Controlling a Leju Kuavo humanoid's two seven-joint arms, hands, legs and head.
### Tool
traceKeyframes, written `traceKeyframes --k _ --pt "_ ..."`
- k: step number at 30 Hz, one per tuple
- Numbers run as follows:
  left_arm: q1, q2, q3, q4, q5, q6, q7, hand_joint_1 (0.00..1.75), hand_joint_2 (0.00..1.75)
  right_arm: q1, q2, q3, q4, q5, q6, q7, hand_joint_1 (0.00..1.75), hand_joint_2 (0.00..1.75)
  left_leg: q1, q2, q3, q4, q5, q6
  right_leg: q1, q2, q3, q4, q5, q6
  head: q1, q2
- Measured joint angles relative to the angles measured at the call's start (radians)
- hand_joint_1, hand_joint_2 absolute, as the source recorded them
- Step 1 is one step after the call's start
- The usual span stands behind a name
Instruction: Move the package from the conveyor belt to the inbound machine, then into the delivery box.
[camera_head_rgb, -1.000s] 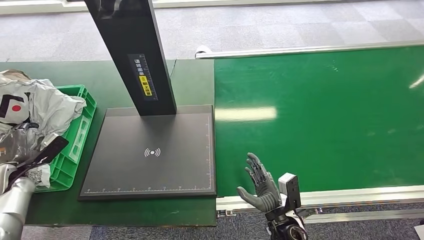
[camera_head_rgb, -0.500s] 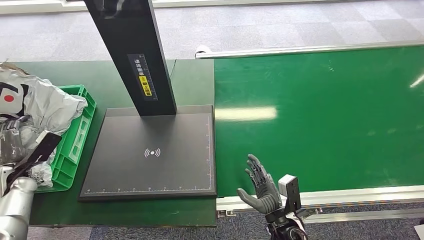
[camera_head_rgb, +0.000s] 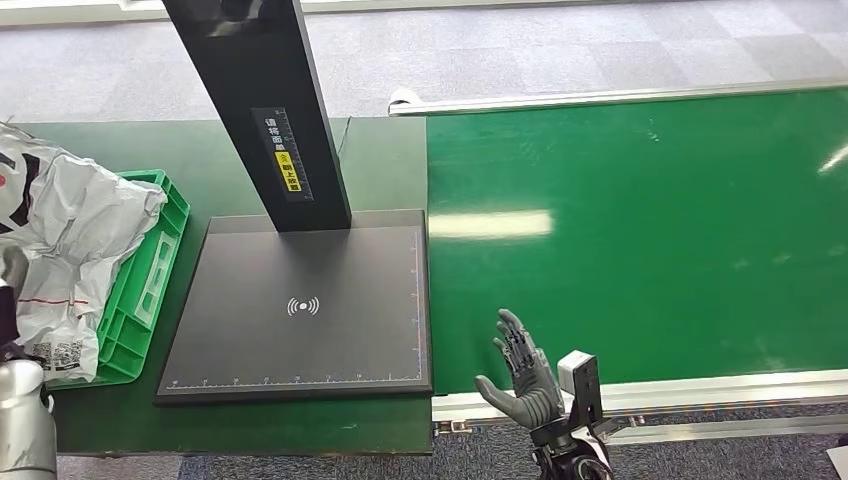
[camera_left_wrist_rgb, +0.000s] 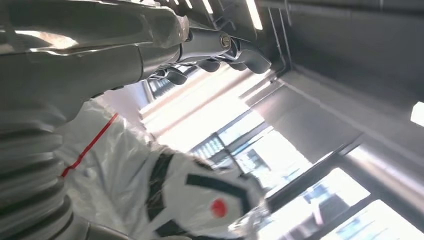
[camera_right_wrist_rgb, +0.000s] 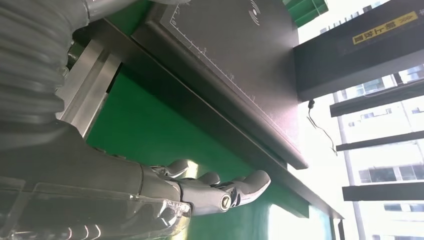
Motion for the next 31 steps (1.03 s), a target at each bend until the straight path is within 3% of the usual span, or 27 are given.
traceKeyframes --k 7,10,15,18,22,25,31 --pt "0.097 -0.077 -0.102 -0.278 0.098 -0.142 0.004 0.00 1.75 0.007 0.001 0.000 0.000 -0.004 -0.014 -0.005 0.00 1.75 0.000 -0.001 0.000 0.000 0.000 0.000 0.000 0.000 0.000 0.000 0.000 0.000 0.000 0.000" --pt "0.133 -0.114 -0.172 -0.338 0.105 -0.194 0.026 0.00 1.75 0.013 0.002 0.001 0.000 -0.004 -0.015 -0.005 0.00 1.75 0.000 0.000 0.000 0.000 0.000 0.000 0.000 0.000 0.000 0.000 0.000 0.000 0.000 0.000" --pt "0.169 -0.147 -0.243 -0.386 0.106 -0.206 0.033 0.00 1.75 0.019 0.002 0.001 0.000 -0.003 -0.015 -0.005 0.00 1.75 0.000 -0.001 0.000 0.000 0.000 0.000 0.000 0.000 0.000 0.000 0.000 0.000 0.000 0.000" --pt "0.192 -0.165 -0.275 -0.400 0.156 -0.286 0.067 0.00 1.75 0.020 0.004 0.003 0.000 0.004 -0.006 0.001 0.00 1.75 0.000 -0.001 0.000 0.000 0.000 0.000 0.000 0.000 0.000 0.000 0.000 0.000 0.000 0.000" --pt "0.249 -0.233 -0.370 -0.382 0.374 -0.515 0.150 0.00 1.75 0.009 0.015 0.022 0.011 0.034 0.021 0.026 0.00 1.75 0.000 -0.001 -0.001 0.000 0.000 0.000 -0.001 0.000 0.000 0.000 0.000 0.000 0.000 0.000" --pt "0.264 -0.293 -0.466 -0.297 0.515 -0.656 0.202 0.00 1.75 -0.017 0.025 0.049 0.046 0.049 0.030 0.030 0.00 1.75 -0.002 -0.001 -0.001 0.000 -0.001 0.001 -0.002 -0.001 0.001 -0.001 0.000 0.001 0.000 0.000" --pt "0.269 -0.345 -0.568 -0.186 0.561 -0.698 0.202 0.00 1.75 -0.038 0.032 0.077 0.089 0.051 0.030 0.023 0.00 1.75 -0.002 -0.001 0.000 0.000 -0.001 0.001 -0.002 0.000 0.000 -0.001 0.000 0.001 0.000 0.000"
